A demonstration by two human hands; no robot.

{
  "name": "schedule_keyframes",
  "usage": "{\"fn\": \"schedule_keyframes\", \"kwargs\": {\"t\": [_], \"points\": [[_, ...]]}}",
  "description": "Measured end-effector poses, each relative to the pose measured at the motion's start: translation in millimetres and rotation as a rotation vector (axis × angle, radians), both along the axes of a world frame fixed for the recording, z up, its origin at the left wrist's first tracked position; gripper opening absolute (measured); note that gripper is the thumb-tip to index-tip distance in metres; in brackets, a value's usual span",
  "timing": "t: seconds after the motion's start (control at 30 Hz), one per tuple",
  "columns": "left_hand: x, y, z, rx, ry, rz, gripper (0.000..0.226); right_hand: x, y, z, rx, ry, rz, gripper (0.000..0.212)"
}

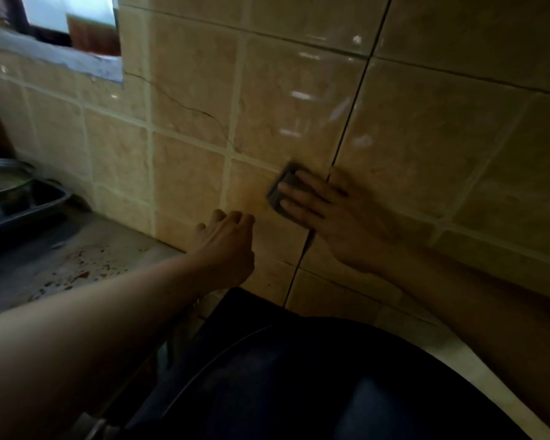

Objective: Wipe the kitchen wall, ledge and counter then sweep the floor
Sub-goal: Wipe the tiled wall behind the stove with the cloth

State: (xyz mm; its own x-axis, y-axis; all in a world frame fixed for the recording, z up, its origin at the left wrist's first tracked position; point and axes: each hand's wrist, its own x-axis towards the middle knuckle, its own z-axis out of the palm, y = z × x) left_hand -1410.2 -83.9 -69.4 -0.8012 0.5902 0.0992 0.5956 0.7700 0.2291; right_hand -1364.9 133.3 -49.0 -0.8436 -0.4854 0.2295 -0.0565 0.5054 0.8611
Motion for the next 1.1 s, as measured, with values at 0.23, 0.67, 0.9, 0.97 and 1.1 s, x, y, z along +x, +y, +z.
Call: {"fn": "schedule_keyframes", "kwargs": {"t": [0.23,0.67,0.9,0.97,1.1], "points": [[-13.3,-12.9,-11.6,-0.049,-0.046,0.001,0.051,-13.8,-17.5,-47.0,-0.101,-0.176,0.238,0.051],[-15.8,-23.1,-20.7,-0.081,-0.057,-0.02,0.051,-17.6,-12.6,-46.6,-0.138,-0.387,0.199,0.055],[-1.4,-3.4,-15.7,-0.083,-0.049,-0.069,0.048,-13.1,-4.1,-30.6,-0.236,-0.222,0.512,0.045],[0.6,-0.8,-18.9,-0.111,-0.056,-0.055,0.05,-4.9,-14.1,-39.9,-0.935,-0.452,0.587,0.04],[2.1,-3.2,-28.1,-0.202,-0.073,-0.012,0.051,-5.2,-10.9,-54.0,-0.375,-0.318,0.527,0.059]]}}
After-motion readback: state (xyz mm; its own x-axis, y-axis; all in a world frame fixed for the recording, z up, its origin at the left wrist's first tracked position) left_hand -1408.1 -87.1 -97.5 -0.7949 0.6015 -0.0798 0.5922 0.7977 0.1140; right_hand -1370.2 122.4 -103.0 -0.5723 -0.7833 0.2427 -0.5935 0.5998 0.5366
